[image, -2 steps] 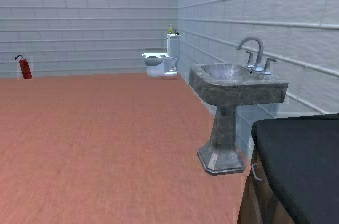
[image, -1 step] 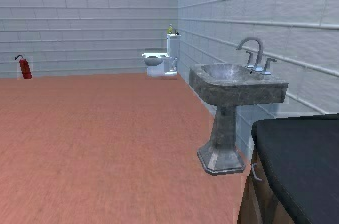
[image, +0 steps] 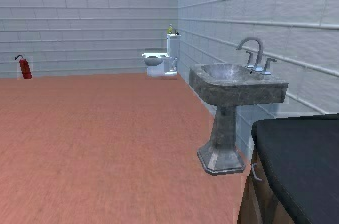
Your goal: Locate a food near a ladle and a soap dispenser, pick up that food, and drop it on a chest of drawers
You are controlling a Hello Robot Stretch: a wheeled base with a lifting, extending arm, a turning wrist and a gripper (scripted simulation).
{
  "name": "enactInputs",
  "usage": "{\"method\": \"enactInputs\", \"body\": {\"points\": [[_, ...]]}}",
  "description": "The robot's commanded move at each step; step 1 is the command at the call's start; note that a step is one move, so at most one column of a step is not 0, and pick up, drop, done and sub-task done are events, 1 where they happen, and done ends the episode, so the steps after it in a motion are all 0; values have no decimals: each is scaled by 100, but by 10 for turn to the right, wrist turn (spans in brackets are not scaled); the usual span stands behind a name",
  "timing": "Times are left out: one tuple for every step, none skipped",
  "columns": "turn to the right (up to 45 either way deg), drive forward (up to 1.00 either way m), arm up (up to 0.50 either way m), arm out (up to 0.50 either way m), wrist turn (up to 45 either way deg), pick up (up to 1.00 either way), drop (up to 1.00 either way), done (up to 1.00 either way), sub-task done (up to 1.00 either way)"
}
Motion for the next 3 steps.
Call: {"method": "enactInputs", "body": {"points": [[0,0,-12,0,0,0,0,0,0],[0,0,0,0,0,0,100,0,0],[0,0,0,-10,0,0,0,0,0]]}}
